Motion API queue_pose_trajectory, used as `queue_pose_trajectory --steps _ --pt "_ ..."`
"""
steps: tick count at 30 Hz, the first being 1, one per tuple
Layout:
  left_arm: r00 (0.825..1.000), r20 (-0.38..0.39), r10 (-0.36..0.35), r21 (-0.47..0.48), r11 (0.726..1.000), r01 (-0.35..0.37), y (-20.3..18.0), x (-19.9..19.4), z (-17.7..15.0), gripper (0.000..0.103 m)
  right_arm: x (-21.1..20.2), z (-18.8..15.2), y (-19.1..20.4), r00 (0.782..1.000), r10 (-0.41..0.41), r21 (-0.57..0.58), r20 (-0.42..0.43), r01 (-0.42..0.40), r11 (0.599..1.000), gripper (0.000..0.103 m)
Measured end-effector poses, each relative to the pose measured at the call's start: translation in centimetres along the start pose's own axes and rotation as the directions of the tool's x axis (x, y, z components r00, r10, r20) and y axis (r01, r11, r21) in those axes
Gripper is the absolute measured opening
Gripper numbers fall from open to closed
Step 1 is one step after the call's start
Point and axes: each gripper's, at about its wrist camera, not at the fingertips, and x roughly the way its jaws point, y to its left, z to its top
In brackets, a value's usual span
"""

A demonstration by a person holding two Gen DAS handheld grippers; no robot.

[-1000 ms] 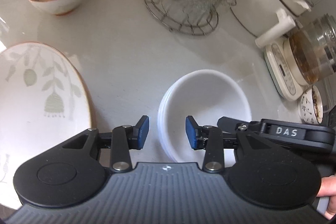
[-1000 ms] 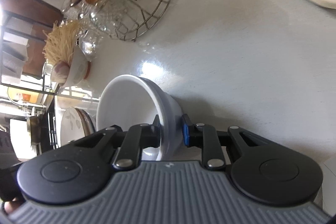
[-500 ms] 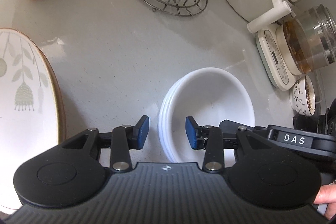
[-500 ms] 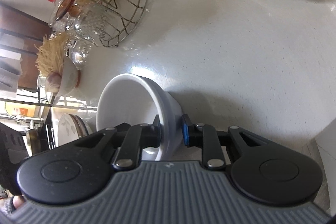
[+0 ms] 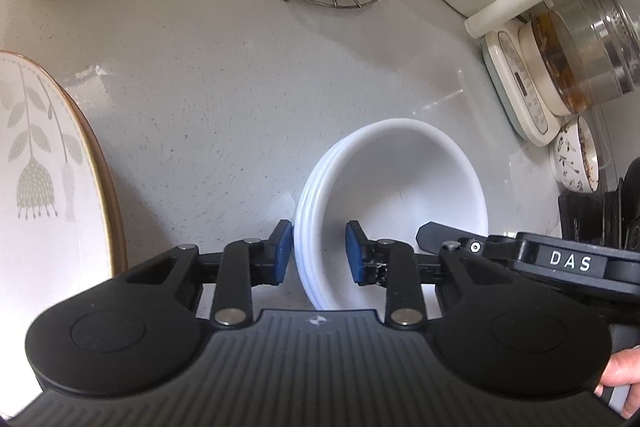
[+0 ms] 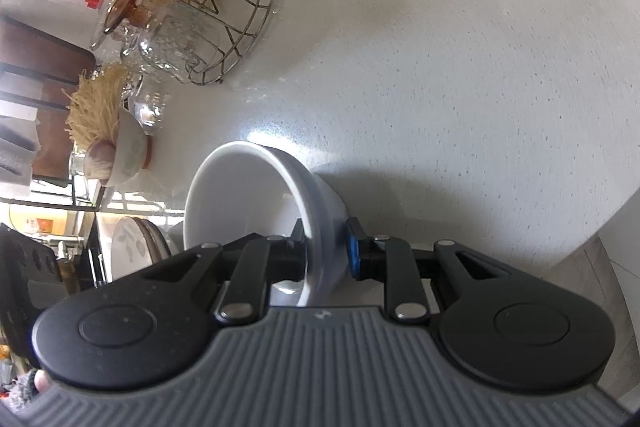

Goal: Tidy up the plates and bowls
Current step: 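Lower the white bowl into the nested plastic bowls with both grippers, then lift the stacked bowls with both grippers and carry them onto the leaf plates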

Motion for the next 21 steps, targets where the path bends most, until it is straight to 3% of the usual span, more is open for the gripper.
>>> queue_pose_trajectory --steps 11,21 --pt "0.998 -0.011 -0.063 -0.005 0.998 0.063 1.2 -0.9 0.1 0.031 -0.9 -0.9 0.6 0.999 -0.006 0.029 0.041 0.004 1.000 0.022" --pt "0.995 0.023 -0.101 0.066 0.993 0.100 0.2 -4.0 0.0 0.031 -3.2 -2.0 1.7 0.996 -0.003 0.054 0.093 -0.002 0.999 0.022"
